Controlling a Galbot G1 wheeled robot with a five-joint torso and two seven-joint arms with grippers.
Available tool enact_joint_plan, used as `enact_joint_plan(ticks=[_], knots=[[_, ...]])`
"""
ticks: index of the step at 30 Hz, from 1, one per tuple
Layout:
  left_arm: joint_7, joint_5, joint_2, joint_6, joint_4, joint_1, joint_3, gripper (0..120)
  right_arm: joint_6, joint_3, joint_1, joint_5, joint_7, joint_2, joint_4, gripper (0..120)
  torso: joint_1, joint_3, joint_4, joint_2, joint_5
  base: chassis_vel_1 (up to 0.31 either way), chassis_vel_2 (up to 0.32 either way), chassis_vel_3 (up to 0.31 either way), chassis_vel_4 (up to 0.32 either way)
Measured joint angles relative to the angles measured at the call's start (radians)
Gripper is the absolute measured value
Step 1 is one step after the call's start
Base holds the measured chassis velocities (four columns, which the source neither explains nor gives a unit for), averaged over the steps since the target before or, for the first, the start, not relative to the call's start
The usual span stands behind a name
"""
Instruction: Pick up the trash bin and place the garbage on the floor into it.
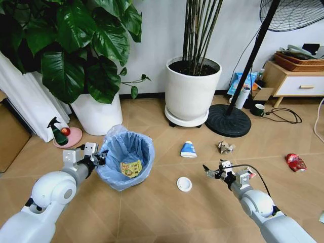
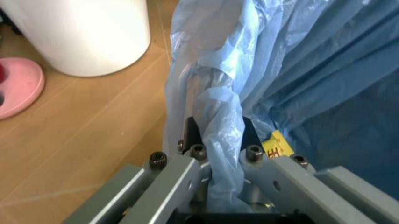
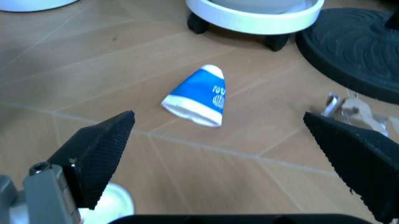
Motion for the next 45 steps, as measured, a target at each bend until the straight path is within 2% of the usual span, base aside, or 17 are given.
enact_joint_plan(ticks=[2, 5, 13, 19, 21, 25, 30, 35, 38, 45], knots=[[0.000, 0.000, -0.001, 0.000, -0.001, -0.001, 0.000, 0, 0.000, 0.000, -0.002, -0.002, 0.000, 0.000, 0.002, 100, 0.000, 0.000, -0.0001, 0.000, -0.0010, -0.148, 0.147, 0.161, -0.148], [-0.001, 0.000, -0.002, 0.000, -0.005, 0.000, -0.001, 0, -0.004, -0.003, -0.003, -0.003, 0.005, 0.000, 0.002, 100, 0.000, 0.000, -0.0002, 0.000, -0.0002, -0.152, 0.151, 0.136, -0.139], [-0.001, 0.000, -0.014, 0.000, -0.015, 0.012, -0.014, 0, -0.019, -0.068, 0.037, 0.003, -0.025, 0.008, -0.084, 100, 0.000, 0.000, -0.0003, 0.000, -0.0006, -0.017, 0.012, 0.026, -0.016], [-0.007, 0.002, -0.027, 0.000, -0.032, 0.023, -0.025, 0, -0.044, -0.206, 0.139, 0.001, -0.055, 0.069, -0.206, 100, 0.000, 0.000, 0.0000, 0.000, -0.0002, 0.000, 0.000, 0.000, 0.000], [-0.008, 0.002, -0.028, 0.000, -0.034, 0.023, -0.026, 0, -0.044, -0.222, 0.151, -0.002, -0.055, 0.081, -0.224, 100, 0.000, 0.000, 0.0000, 0.000, -0.0005, 0.000, 0.000, 0.000, 0.000], [-0.013, 0.001, -0.037, 0.000, -0.043, 0.024, -0.026, 0, -0.044, -0.296, 0.211, -0.043, -0.052, 0.150, -0.322, 100, 0.000, 0.000, 0.0001, 0.000, -0.0001, 0.000, 0.000, 0.000, 0.000], [-0.016, 0.001, -0.041, 0.000, -0.048, 0.029, -0.031, 0, -0.053, -0.314, 0.220, -0.065, -0.046, 0.157, -0.346, 100, 0.000, 0.000, 0.0001, 0.000, -0.0008, 0.000, 0.000, 0.000, 0.000], [-0.014, 0.001, -0.046, 0.000, -0.046, 0.027, -0.032, 0, -0.064, -0.315, 0.209, -0.077, -0.045, 0.131, -0.345, 100, 0.000, 0.000, -0.0004, 0.000, -0.0010, 0.000, 0.000, 0.000, 0.000], [-0.012, 0.002, -0.047, 0.000, -0.044, 0.026, -0.027, 0, -0.067, -0.312, 0.202, -0.089, -0.047, 0.126, -0.347, 100, 0.000, 0.000, -0.0003, 0.000, -0.0001, 0.000, 0.000, 0.000, 0.000], [-0.012, 0.001, -0.036, 0.000, -0.040, 0.022, -0.022, 0, -0.064, -0.306, 0.204, -0.121, -0.064, 0.156, -0.399, 100, 0.000, 0.000, -0.0001, 0.000, -0.0006, 0.000, 0.000, 0.000, 0.000]])
